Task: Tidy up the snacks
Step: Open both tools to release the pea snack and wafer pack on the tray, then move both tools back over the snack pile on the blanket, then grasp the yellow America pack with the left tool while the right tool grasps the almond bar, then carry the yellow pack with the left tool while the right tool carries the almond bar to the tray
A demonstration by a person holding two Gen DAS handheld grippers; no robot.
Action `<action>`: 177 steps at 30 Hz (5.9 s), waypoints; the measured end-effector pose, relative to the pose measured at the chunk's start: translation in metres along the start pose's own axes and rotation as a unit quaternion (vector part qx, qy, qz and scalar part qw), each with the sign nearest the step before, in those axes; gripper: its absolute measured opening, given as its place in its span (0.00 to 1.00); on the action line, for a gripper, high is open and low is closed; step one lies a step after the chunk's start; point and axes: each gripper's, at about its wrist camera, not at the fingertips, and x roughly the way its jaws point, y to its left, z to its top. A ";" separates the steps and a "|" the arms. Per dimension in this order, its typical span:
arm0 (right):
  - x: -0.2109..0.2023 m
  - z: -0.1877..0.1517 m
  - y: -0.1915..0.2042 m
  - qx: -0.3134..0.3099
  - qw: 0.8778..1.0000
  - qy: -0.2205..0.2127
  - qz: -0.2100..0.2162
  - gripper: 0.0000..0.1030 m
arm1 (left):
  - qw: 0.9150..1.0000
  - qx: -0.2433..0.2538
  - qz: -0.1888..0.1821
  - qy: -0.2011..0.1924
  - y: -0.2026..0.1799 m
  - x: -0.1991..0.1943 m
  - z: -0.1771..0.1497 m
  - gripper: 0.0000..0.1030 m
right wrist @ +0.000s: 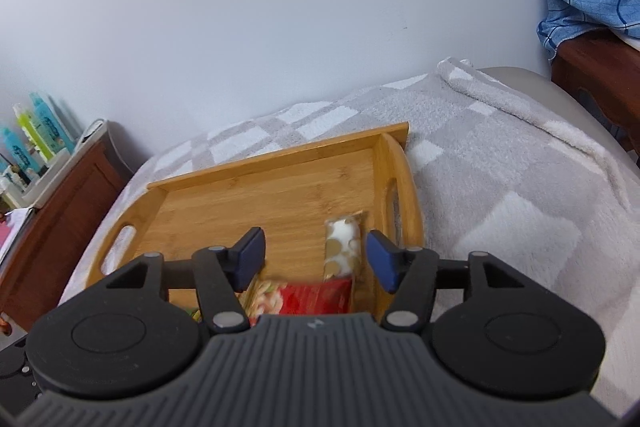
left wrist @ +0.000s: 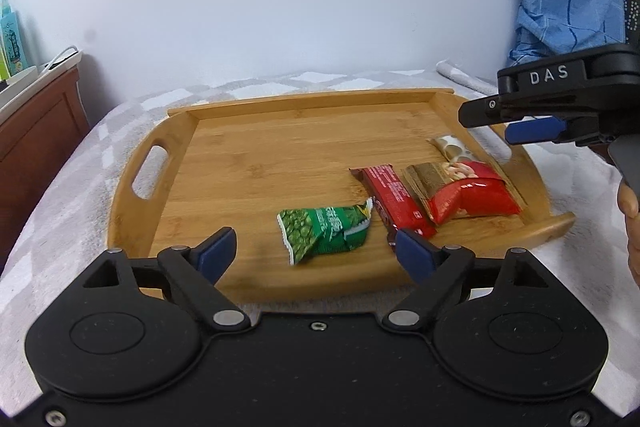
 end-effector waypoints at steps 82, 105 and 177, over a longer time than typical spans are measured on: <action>-0.097 -0.174 0.052 -0.098 0.992 0.028 -0.079 0.71 | 0.998 -0.054 -0.016 0.041 -0.002 -0.096 -0.119 0.51; -0.097 -0.173 0.049 -0.087 0.992 0.023 -0.083 0.63 | 0.999 -0.038 -0.024 0.016 -0.010 -0.114 -0.102 0.51; 0.050 -0.003 0.022 -0.034 0.999 0.022 -0.008 0.44 | 0.993 -0.107 -0.029 0.038 0.038 0.073 0.066 0.51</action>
